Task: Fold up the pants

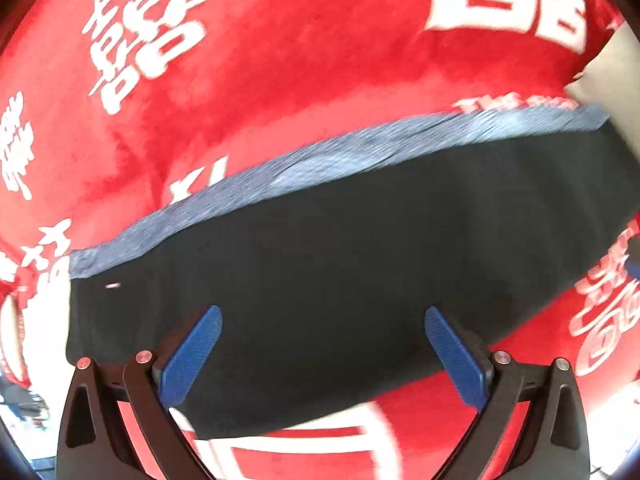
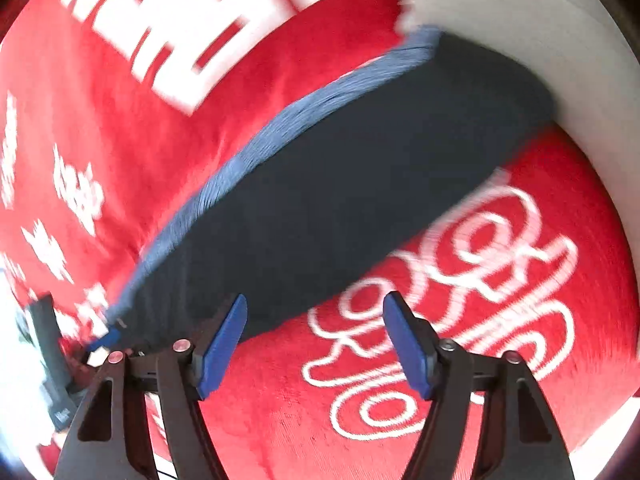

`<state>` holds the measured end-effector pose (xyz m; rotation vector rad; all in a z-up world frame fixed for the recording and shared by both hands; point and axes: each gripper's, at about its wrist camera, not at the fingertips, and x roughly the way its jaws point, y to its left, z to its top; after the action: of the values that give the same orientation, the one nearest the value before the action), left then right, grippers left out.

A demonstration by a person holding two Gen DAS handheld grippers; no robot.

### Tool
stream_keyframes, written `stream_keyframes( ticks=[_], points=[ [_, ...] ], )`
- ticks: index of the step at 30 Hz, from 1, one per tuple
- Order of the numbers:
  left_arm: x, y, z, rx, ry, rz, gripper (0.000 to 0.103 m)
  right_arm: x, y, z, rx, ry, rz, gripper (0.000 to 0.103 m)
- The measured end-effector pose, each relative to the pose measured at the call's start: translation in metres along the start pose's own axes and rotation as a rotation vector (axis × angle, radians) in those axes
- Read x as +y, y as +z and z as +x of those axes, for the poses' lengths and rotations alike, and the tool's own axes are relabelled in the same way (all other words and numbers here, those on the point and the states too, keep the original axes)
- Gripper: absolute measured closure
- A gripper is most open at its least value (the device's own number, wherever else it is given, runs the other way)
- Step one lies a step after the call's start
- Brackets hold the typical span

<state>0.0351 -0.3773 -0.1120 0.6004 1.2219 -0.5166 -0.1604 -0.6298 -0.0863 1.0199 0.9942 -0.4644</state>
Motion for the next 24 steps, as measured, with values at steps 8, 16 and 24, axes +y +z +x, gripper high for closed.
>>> stream_keyframes(
  ticks=[8, 16, 24],
  points=[
    [-0.073, 0.043, 0.008, -0.009, -0.141, -0.072, 0.001, -0.067, 0.010, -0.016, -0.140, 0.088, 0.216, 0.031],
    [-0.121, 0.058, 0.026, -0.023, -0.154, -0.023, 0.001, -0.082, 0.033, -0.003, -0.274, 0.197, 0.247, 0.031],
    [-0.123, 0.062, 0.020, -0.046, -0.151, -0.037, 0.026, -0.068, 0.055, 0.009, -0.280, 0.117, 0.208, 0.088]
  ],
)
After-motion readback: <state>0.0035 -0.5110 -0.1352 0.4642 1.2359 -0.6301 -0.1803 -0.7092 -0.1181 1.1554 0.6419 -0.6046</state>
